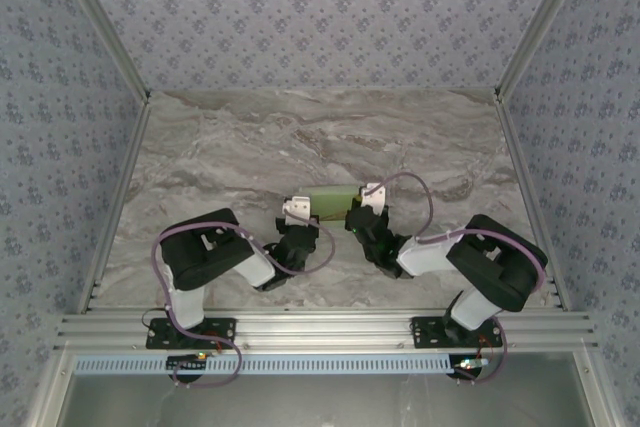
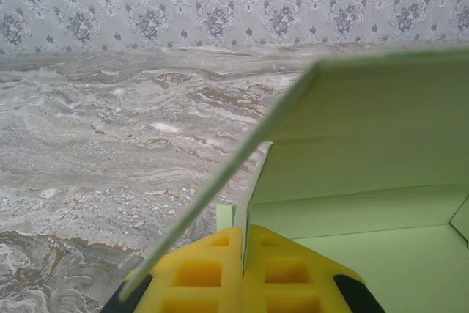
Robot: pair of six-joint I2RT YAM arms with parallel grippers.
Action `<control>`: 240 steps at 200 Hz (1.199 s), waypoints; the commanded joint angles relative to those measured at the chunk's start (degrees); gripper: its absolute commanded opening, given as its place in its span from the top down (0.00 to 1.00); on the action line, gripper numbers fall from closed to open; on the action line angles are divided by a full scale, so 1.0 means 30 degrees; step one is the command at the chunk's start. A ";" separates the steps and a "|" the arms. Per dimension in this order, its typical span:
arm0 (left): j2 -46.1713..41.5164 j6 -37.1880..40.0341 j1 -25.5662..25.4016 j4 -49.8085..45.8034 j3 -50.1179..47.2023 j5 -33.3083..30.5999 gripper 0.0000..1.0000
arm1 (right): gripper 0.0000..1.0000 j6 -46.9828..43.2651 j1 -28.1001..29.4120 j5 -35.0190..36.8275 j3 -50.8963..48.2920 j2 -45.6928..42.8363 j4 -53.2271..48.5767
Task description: Fold the paper box
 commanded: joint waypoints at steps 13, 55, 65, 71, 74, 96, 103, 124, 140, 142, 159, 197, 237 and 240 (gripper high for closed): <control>0.1289 0.0160 -0.0213 -0.2100 -0.0929 -0.0628 0.95 | 0.90 0.0837 -0.0010 0.0835 -0.1076 0.0572 -0.2496; 0.1403 0.0451 -0.0331 -0.2029 -0.0697 -0.0795 0.95 | 0.88 0.0778 0.0014 0.0853 -0.1207 0.0161 -0.2715; 0.1316 0.0575 -0.0332 -0.2050 -0.0681 -0.0833 0.95 | 0.86 0.0735 0.0005 0.0861 -0.1139 0.0012 -0.2886; 0.1252 0.0613 -0.0358 -0.2104 -0.0650 -0.0860 0.95 | 0.86 0.0734 -0.0024 0.0890 -0.1069 -0.0119 -0.3068; 0.1187 0.0610 -0.0339 -0.2130 -0.0671 -0.0862 0.95 | 0.85 0.0734 -0.0024 0.0906 -0.1024 -0.0182 -0.3174; 0.1045 0.0790 -0.0357 -0.2145 -0.0649 -0.0859 0.95 | 0.83 0.0529 -0.0097 0.0967 -0.0776 -0.0755 -0.3715; 0.1044 0.0868 -0.0332 -0.2138 -0.0656 -0.0855 0.95 | 0.82 0.0472 -0.0114 0.0982 -0.0689 -0.0973 -0.3900; 0.1056 0.0998 -0.0360 -0.2139 -0.0565 -0.0803 0.96 | 0.77 0.0143 -0.0200 0.0832 -0.0632 -0.1593 -0.4209; 0.1091 0.1042 -0.0346 -0.2141 -0.0503 -0.0760 0.96 | 0.73 -0.0164 -0.0229 0.0539 -0.0573 -0.2109 -0.4484; 0.1092 0.1036 -0.0357 -0.2139 -0.0488 -0.0756 0.96 | 0.72 -0.0186 -0.0229 0.0501 -0.0568 -0.2187 -0.4556; 0.1099 0.1081 -0.0374 -0.2205 -0.0393 -0.0742 0.96 | 0.67 -0.0433 -0.0229 0.0138 -0.0507 -0.2547 -0.4844; 0.1102 0.1149 -0.0361 -0.2328 -0.0327 -0.0745 0.95 | 0.56 -0.0594 -0.0213 -0.0657 -0.0625 -0.3022 -0.5327; 0.1073 0.1311 -0.0361 -0.2284 -0.0323 -0.0744 0.95 | 0.48 -0.0695 -0.0221 -0.1510 -0.0560 -0.3755 -0.6025; 0.1066 0.1317 -0.0361 -0.2284 -0.0327 -0.0745 0.95 | 0.48 -0.0701 -0.0228 -0.1536 -0.0558 -0.3870 -0.6162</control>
